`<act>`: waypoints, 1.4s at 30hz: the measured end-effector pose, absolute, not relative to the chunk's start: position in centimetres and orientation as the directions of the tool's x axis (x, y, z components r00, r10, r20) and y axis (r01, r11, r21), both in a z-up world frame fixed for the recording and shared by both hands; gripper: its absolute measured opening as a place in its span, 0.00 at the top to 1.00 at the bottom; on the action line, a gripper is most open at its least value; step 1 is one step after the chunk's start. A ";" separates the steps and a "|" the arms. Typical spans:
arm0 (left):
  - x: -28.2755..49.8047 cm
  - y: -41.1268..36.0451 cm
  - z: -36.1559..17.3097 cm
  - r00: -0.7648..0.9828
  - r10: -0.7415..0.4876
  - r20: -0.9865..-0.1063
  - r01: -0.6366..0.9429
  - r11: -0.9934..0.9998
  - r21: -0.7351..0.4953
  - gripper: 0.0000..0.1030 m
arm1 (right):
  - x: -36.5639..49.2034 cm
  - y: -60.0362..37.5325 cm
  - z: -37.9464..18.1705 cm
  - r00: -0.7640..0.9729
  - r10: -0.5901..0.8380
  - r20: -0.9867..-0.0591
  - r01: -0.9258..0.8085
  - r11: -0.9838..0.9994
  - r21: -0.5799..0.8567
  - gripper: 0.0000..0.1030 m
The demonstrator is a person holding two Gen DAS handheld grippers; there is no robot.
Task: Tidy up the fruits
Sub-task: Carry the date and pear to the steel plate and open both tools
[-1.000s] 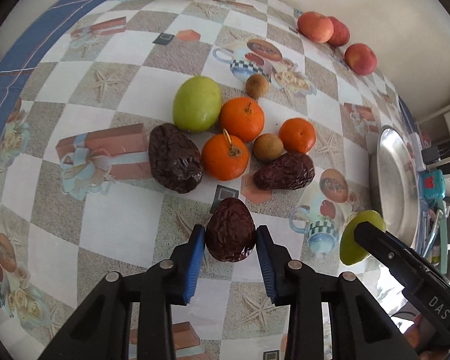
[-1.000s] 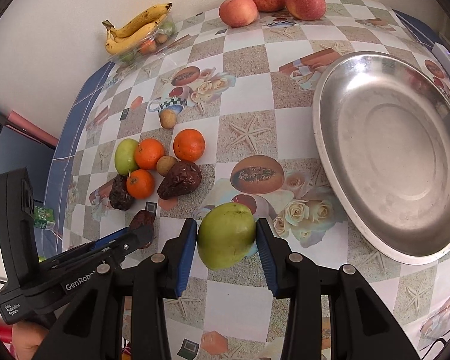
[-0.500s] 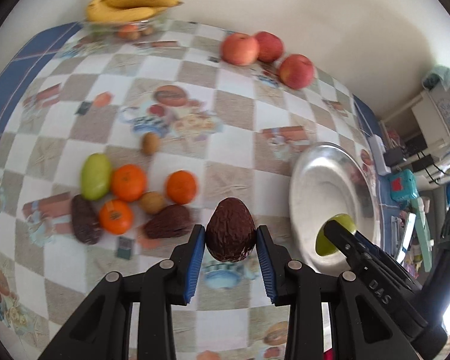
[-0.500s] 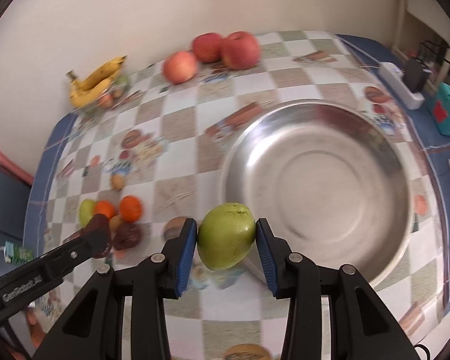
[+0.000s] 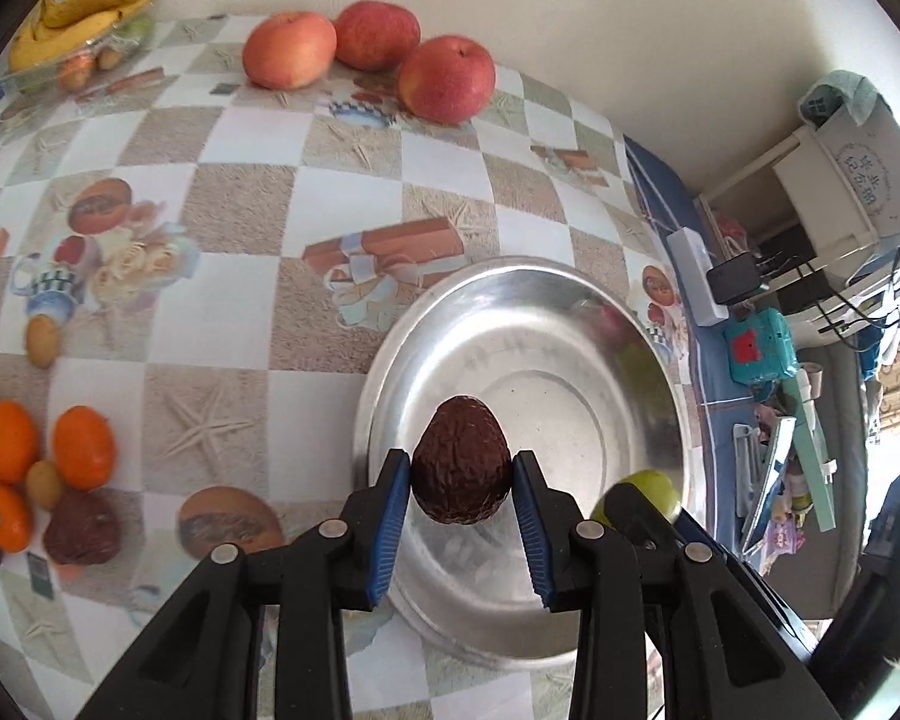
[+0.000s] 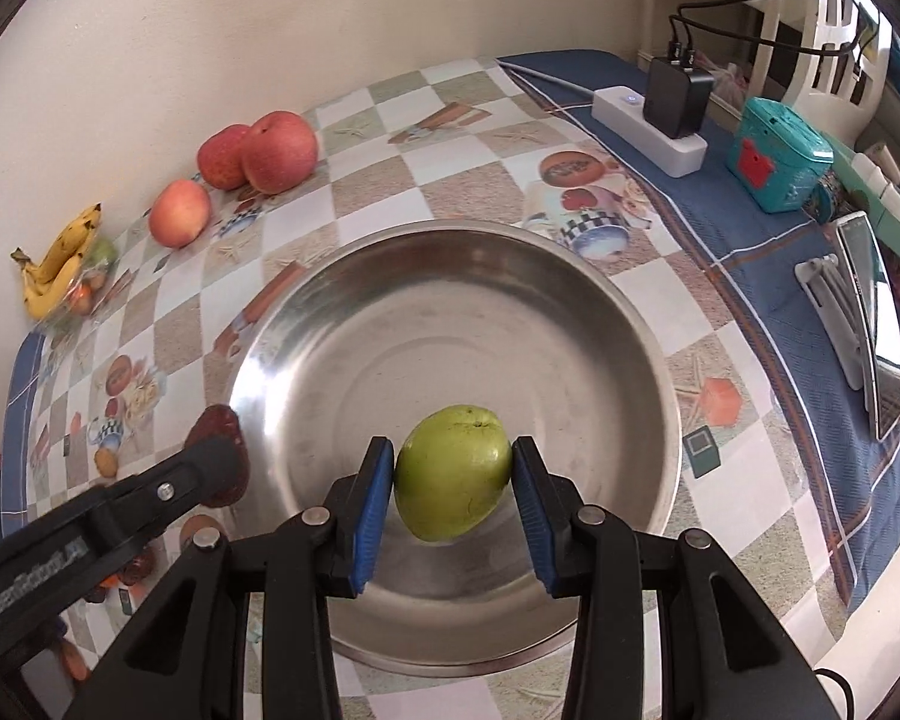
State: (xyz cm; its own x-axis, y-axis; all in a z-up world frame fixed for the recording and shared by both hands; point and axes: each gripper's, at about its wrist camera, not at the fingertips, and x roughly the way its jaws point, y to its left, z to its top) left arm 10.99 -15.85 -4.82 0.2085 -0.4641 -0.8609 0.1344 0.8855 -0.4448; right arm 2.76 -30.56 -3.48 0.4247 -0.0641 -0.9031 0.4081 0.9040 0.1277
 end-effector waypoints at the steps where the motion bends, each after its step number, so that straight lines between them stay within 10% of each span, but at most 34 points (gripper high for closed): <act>1: 11.1 -16.1 -5.3 0.198 -0.468 -0.861 0.134 0.883 -0.449 0.64 | 2.7 -30.7 -3.6 0.423 -0.067 -0.904 0.411 0.903 0.126 0.59; 31: 13.1 -12.8 -8.1 0.236 -0.356 -0.904 0.040 0.933 -0.357 0.62 | 4.3 -29.3 -5.3 0.408 -0.019 -0.913 0.340 0.931 0.133 0.59; 35: 12.7 -13.2 -7.2 0.237 -0.387 -0.891 0.068 0.921 -0.383 0.39 | 4.4 -28.9 -4.6 0.440 -0.030 -0.897 0.315 0.941 0.123 0.57; 42: 11.7 -12.5 -4.7 0.277 -0.375 -0.885 0.080 0.926 -0.368 0.34 | 4.2 -28.8 -3.7 0.458 -0.041 -0.888 0.313 0.942 0.118 0.57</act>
State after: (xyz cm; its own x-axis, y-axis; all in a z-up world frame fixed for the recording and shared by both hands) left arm 11.70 -12.55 -4.73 0.2766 -0.3753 -0.8847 0.0800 0.9264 -0.3680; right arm 4.16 -28.79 -3.68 0.4583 -0.0408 -0.8878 0.3130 0.9424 0.1182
